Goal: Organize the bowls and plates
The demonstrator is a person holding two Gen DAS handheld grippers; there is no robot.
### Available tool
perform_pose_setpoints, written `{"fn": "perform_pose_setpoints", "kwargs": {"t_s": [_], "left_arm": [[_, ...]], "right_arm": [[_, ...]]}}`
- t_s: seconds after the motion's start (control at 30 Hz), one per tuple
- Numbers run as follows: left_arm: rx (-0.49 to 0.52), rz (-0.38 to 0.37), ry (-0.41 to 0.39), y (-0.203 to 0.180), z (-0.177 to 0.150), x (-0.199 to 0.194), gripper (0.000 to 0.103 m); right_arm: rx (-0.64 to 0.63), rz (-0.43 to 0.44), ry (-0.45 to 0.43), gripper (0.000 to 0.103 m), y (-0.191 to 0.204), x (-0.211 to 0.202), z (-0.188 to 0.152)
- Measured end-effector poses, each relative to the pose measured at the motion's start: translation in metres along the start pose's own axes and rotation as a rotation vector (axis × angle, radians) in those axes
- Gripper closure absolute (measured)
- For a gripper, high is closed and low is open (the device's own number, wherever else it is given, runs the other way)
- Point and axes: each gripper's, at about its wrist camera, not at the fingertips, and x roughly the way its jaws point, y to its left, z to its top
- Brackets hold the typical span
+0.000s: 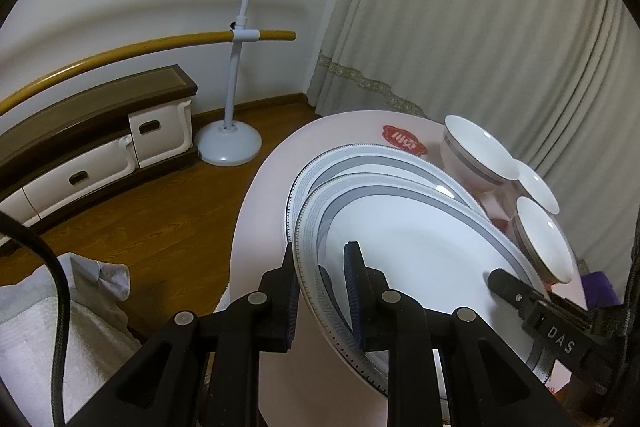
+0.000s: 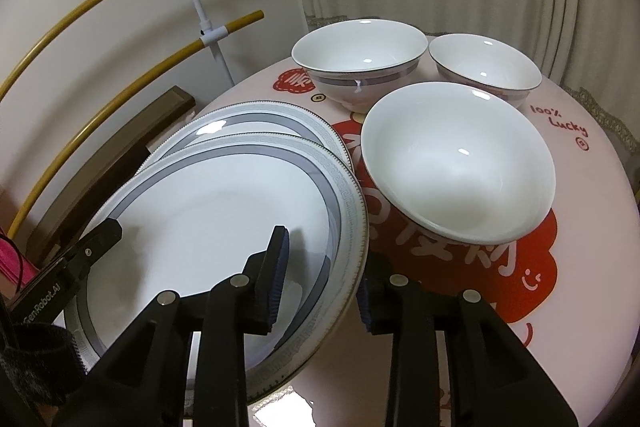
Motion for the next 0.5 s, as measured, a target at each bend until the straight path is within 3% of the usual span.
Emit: {"fn": "perform_pose_setpoints", "kwargs": {"t_s": [0.5], "left_arm": [[0.003,0.002,-0.002,0.001,0.000,-0.003,0.085]], "right_arm": [[0.081,0.076,0.000,0.061,-0.018,0.001,-0.010]]}}
